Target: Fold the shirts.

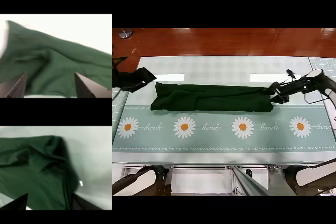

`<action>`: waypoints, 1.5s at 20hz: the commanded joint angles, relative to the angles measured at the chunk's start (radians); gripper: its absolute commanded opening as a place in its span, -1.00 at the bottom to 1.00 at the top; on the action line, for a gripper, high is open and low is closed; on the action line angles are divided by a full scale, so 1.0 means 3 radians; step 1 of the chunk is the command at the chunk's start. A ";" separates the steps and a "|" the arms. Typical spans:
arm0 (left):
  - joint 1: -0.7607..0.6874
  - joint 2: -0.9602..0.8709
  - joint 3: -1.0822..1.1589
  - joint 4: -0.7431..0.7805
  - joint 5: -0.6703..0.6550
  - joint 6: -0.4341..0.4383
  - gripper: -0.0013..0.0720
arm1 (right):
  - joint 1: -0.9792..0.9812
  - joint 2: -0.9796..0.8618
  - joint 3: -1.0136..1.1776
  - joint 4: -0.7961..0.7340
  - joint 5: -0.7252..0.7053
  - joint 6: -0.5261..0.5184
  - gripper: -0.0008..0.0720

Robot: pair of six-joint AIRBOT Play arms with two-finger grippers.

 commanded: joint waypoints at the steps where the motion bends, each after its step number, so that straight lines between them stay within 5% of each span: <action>1: -0.0434 0.0132 -0.0259 -0.0243 0.0028 0.0142 0.95 | 0.0226 -0.0088 0.0008 0.0200 -0.0056 -0.0104 0.42; 2: -0.0576 0.0089 -0.0259 -0.0243 0.0022 0.0142 0.94 | 0.0239 -0.0086 0.0062 0.0229 0.0033 -0.0103 -0.31; 3: -0.0699 0.0051 -0.0259 -0.0247 0.0017 0.0142 0.46 | 0.0237 -0.0053 0.0122 0.0239 0.0156 -0.0126 -0.89; 4: -0.0820 0.0013 -0.0258 -0.0278 0.0008 0.0202 -0.92 | 0.0207 0.0031 0.0159 0.0183 0.0233 -0.0150 -0.88; 8: -0.1261 -0.0074 -0.0257 -0.0617 0.0051 0.0514 -0.92 | 0.0099 0.0777 0.0045 -0.0505 0.0423 -0.0112 -0.88; 12: -0.1960 -0.0270 -0.0217 -0.0613 0.0435 0.0511 -0.92 | 0.0084 0.2052 -0.0702 -0.0842 0.0454 -0.0103 -0.88; 17: -0.2813 -0.1214 0.0502 -0.0612 0.0599 0.0244 -0.92 | 0.0093 0.3415 -0.1300 -0.0856 0.0539 0.0270 -0.88; 22: -0.3469 -0.2199 0.1394 -0.0627 0.0249 -0.0315 -0.92 | 0.0093 0.3803 -0.1316 -0.0649 0.0601 0.0412 -0.88; 26: -0.3872 -0.2516 0.1680 -0.0679 -0.0006 -0.0313 -0.92 | 0.0093 0.3803 -0.1316 -0.0556 0.0534 0.0437 -0.88; 30: -0.3549 -0.2441 0.1839 -0.0626 -0.0393 -0.0309 -0.92 | 0.0094 0.3803 -0.1315 -0.0468 0.0529 0.0437 -0.88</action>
